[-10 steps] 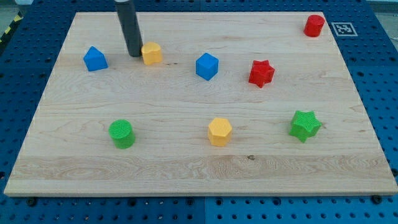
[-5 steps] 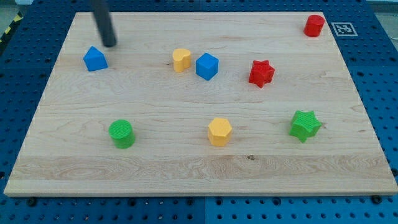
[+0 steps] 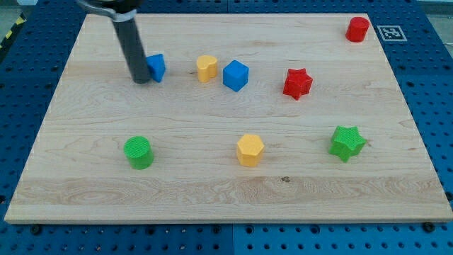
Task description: Keep blue blocks and yellow heart in a diagonal line
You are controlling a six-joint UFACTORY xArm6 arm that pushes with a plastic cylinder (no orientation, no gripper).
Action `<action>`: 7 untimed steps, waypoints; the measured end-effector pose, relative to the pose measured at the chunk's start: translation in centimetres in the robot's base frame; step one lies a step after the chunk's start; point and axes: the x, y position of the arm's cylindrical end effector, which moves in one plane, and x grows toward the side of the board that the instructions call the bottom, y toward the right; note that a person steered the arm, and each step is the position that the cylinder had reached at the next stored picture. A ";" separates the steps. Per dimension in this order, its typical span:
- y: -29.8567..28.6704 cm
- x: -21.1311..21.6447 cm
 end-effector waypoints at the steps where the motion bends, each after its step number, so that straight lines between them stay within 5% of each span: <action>1: 3.2 0.0; 5: -7.6 -4.8; 7: -0.6 -4.9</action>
